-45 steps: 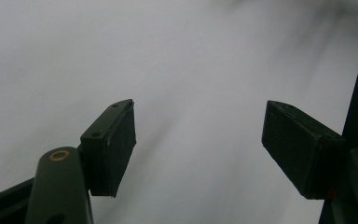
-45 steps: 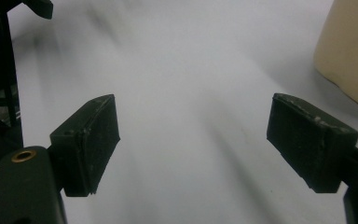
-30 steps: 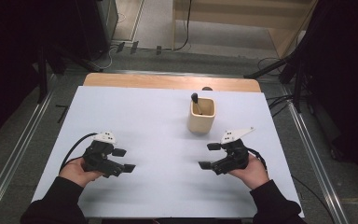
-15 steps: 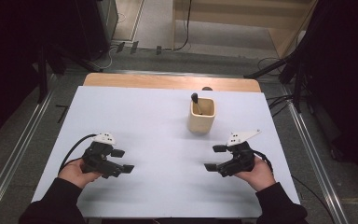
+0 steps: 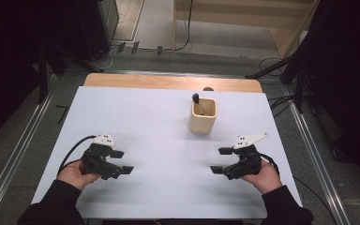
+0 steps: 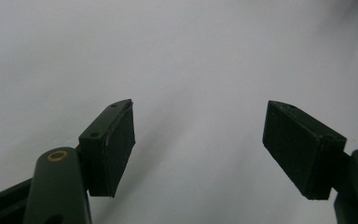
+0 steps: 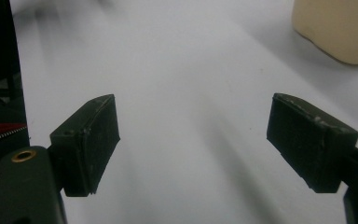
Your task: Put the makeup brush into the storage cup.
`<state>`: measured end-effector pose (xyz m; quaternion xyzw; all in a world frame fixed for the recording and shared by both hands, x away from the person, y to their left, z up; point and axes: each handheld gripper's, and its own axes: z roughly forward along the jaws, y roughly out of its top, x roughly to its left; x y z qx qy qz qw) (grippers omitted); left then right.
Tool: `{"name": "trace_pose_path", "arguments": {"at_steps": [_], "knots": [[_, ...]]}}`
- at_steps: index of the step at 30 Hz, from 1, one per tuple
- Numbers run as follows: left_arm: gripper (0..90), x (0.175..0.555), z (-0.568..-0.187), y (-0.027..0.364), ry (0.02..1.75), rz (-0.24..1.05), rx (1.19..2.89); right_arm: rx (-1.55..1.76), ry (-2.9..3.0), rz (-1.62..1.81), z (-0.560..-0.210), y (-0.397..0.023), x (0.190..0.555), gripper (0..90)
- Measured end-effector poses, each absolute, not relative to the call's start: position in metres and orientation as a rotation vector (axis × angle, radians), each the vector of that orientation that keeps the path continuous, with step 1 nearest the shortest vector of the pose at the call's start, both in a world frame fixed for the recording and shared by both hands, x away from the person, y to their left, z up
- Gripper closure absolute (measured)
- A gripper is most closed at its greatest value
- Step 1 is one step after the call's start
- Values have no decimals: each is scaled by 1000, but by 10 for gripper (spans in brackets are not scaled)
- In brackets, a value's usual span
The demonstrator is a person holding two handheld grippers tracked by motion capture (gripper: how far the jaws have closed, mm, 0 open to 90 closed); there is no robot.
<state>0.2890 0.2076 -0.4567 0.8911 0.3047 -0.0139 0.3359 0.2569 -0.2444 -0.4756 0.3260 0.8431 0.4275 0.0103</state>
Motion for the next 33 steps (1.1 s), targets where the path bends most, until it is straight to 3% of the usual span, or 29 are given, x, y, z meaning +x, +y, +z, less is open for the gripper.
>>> {"name": "trace_pose_path", "arguments": {"at_steps": [33], "knots": [[258, 288, -458, 206, 765, -34, 2340, 1000, 2634, 1333, -479, -245, 259, 177]]}}
